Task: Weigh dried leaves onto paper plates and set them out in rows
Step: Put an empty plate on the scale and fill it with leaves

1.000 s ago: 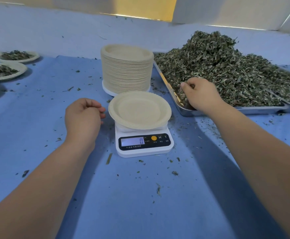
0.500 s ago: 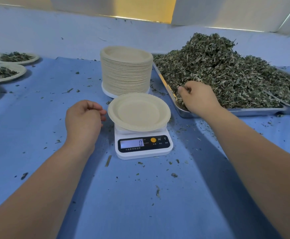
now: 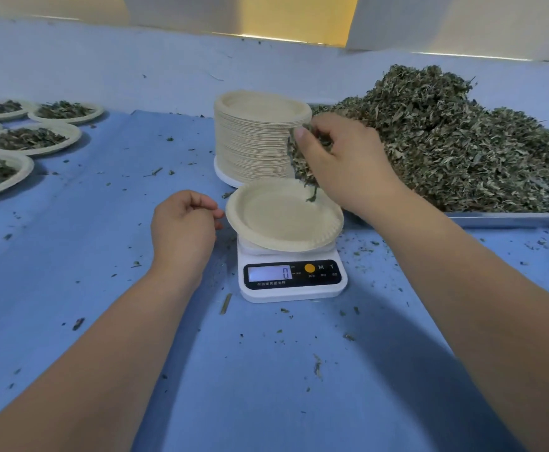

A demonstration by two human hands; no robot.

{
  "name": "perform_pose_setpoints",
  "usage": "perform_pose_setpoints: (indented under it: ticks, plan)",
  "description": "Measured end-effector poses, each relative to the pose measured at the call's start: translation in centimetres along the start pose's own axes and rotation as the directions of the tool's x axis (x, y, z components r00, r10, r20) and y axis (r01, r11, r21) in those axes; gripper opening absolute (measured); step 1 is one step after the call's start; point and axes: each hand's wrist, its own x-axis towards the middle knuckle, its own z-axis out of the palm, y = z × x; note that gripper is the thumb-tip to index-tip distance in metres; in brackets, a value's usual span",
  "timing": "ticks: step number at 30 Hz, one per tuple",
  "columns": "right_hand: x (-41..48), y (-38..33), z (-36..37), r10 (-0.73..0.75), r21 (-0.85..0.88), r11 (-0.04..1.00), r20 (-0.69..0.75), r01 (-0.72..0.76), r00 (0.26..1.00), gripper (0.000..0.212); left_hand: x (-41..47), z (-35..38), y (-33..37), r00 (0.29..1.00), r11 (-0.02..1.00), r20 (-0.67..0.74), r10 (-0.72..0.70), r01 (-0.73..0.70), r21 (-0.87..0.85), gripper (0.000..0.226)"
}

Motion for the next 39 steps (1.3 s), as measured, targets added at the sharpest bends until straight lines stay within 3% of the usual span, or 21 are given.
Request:
perform_pose_setpoints:
  ticks: [7, 13, 17, 21, 26, 32, 36, 39]
  plan:
    - [-1.9, -1.7, 2.4, -0.027, -0.075, 0.996, 0.309, 0.052, 0.951, 0.030, 0.1, -0.2, 0.0, 1.000, 1.000, 0.006, 0.000, 0.000, -0.008, 0.029]
    - [-1.5, -1.5, 1.6, -0.014, -0.044, 0.999, 0.351, 0.032, 0.936, 0.060, 0.1, -0.1, 0.1, 1.000, 1.000, 0.007, -0.009, 0.009, 0.006, 0.030]
    - [-1.6, -1.3, 1.3, -0.018, -0.024, 0.999, 0.398, 0.029, 0.917, 0.062, 0.0, 0.0, 0.2, 1.000, 1.000, 0.003, -0.001, 0.001, 0.011, 0.031]
    - [-2.3, -0.8, 0.9, -0.025, 0.107, 0.994, 0.283, -0.005, 0.959, 0.042, -0.1, -0.1, 0.3, 1.000, 1.000, -0.006, -0.001, 0.001, 0.005, 0.031]
    - [-4.1, 1.4, -0.1, 0.000, 0.158, 0.987, 0.102, -0.016, 0.995, 0.032, -0.1, -0.1, 0.2, 1.000, 1.000, 0.001, 0.000, 0.000, 0.007, 0.031]
    - [-6.3, 5.3, -0.8, 0.051, -0.035, 0.998, -0.081, -0.054, 0.995, 0.030, -0.2, -0.2, 0.4, 1.000, 1.000, 0.000, -0.007, 0.007, 0.016, 0.031]
    - [-5.9, 6.9, -1.1, 0.137, -0.164, 0.976, -0.058, -0.145, 0.989, 0.027, -0.3, -0.3, 0.4, 1.000, 1.000, 0.005, -0.013, 0.013, 0.029, 0.032]
    - [-5.8, 8.1, -1.4, 0.231, -0.357, 0.909, 0.007, -0.214, 0.973, 0.038, -0.4, -0.3, 0.4, 1.000, 0.999, 0.013, -0.010, 0.010, 0.042, 0.032]
